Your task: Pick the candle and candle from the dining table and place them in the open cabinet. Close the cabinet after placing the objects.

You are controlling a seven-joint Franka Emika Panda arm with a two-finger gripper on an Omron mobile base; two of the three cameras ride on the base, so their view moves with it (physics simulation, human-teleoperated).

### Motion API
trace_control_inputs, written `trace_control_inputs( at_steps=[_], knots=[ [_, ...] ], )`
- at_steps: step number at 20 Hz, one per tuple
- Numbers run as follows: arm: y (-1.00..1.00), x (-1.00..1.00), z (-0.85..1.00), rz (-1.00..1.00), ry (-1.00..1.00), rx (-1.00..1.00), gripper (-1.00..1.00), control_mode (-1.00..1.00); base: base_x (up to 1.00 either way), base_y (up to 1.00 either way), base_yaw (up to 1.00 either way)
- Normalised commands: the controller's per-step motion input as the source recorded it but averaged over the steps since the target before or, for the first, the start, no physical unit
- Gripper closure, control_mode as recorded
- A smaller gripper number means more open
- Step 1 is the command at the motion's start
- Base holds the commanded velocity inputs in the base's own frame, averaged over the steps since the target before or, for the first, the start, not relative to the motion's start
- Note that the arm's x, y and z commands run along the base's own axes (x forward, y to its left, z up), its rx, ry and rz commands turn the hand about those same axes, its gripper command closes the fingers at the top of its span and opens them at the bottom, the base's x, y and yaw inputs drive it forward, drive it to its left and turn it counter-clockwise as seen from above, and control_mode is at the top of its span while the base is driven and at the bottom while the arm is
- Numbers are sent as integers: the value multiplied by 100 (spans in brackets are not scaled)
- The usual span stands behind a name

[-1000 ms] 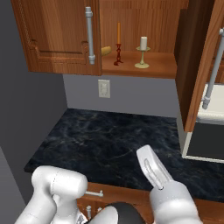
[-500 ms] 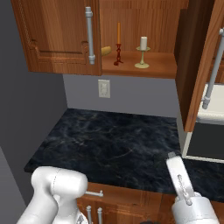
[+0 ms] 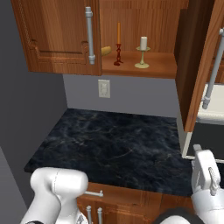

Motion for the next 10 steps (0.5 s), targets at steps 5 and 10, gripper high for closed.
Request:
trace_control_inputs(
  at_steps=[5,10],
  knots=[
    [-49,20,0,3,-8,6,-100,-100,0,0,0],
    [-27,32,0,5,-2,2,-100,-100,0,0,0]
  ],
)
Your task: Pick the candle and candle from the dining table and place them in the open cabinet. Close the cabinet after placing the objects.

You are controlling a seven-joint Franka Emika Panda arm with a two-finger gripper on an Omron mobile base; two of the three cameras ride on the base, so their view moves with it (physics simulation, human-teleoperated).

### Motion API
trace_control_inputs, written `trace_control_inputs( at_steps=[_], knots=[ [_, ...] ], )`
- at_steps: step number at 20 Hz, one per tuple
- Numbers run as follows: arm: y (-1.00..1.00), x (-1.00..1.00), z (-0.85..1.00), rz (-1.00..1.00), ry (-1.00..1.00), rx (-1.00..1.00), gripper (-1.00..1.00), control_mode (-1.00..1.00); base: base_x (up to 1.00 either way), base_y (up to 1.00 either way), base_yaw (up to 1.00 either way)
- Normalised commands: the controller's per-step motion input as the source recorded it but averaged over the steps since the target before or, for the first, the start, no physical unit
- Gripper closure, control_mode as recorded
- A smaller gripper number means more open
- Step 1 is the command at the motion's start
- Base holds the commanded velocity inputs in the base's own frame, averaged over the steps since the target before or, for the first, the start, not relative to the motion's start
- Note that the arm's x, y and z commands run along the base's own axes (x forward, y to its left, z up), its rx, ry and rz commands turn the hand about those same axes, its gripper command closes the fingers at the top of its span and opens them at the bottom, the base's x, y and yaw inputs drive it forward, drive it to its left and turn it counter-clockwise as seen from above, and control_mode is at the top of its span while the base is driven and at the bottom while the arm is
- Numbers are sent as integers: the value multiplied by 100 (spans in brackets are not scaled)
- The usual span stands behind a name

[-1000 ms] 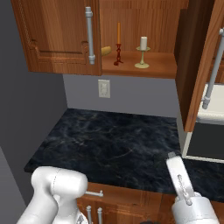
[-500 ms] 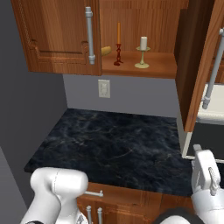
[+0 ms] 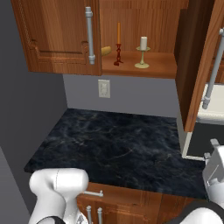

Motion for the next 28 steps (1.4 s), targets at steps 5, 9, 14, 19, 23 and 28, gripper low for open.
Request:
trace_control_inputs(
  at_steps=[5,9,14,19,23,28],
  knots=[
    [0,37,0,11,0,0,-100,-100,0,0,0],
    [-10,57,0,12,0,0,-100,-100,0,0,0],
    [-19,60,0,14,0,0,-100,-100,0,0,0],
    [-48,51,0,16,0,5,-100,-100,0,0,0],
    [-35,37,2,16,-2,2,-100,-100,0,0,0],
    [-13,16,14,15,-8,-2,-100,-100,0,0,0]
  ],
)
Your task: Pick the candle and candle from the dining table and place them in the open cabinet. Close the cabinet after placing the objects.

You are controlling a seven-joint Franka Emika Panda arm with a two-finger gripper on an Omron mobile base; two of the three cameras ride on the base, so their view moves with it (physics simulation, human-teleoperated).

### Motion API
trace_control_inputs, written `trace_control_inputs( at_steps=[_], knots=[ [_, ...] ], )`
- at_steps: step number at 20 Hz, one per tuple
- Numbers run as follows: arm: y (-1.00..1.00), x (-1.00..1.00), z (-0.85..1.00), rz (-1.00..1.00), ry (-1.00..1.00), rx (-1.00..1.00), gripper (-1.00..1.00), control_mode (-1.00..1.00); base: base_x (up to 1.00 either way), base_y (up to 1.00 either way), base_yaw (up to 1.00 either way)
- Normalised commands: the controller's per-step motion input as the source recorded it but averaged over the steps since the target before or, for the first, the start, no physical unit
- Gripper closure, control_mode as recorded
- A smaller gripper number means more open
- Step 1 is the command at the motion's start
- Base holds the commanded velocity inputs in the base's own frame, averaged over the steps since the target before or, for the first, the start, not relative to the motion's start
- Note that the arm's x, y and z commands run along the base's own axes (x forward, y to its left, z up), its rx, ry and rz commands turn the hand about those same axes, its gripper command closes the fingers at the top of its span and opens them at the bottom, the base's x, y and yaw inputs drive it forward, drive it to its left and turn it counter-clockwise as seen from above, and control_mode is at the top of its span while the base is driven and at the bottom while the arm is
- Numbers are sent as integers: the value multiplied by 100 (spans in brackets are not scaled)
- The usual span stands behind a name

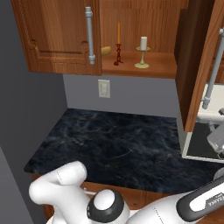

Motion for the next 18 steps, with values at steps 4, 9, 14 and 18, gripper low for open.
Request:
trace_control_inputs(
  at_steps=[4,9,14,18],
  knots=[
    [0,0,32,11,-11,-10,-100,-100,0,0,0],
    [14,0,43,3,-7,-17,-100,-100,0,0,0],
    [28,0,41,0,-6,-24,-100,-100,0,0,0],
    [40,0,39,0,-1,-22,-100,-100,0,0,0]
  ],
)
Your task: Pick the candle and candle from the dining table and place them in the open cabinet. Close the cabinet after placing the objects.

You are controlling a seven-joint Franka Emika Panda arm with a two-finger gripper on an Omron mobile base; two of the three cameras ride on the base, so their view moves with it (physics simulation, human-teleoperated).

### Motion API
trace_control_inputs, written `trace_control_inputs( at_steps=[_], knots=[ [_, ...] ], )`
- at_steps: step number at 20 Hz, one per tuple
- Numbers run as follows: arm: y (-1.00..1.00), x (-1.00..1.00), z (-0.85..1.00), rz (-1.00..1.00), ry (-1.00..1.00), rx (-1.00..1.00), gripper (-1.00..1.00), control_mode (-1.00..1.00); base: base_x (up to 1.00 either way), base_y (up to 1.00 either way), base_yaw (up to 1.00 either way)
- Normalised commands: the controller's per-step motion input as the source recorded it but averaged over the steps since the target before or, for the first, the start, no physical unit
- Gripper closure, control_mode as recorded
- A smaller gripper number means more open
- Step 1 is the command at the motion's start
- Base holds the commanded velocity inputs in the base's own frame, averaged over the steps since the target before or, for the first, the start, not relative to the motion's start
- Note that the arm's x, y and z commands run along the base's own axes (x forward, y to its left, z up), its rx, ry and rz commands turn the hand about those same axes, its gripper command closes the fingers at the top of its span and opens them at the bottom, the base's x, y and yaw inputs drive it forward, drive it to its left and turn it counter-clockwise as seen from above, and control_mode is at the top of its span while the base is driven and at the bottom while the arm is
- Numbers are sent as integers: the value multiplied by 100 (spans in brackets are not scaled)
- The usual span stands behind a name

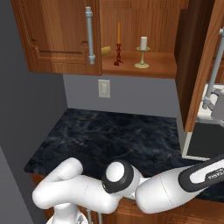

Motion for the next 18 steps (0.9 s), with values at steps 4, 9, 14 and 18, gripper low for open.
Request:
trace_control_inputs(
  at_steps=[4,9,14,18],
  knots=[
    [56,9,37,0,0,-18,-100,-100,0,0,0],
    [86,1,13,0,0,-18,-100,-100,0,0,0],
    [100,0,0,0,-1,-14,-100,-100,0,0,0],
    [90,0,15,0,-2,-11,-100,-100,0,0,0]
  ],
)
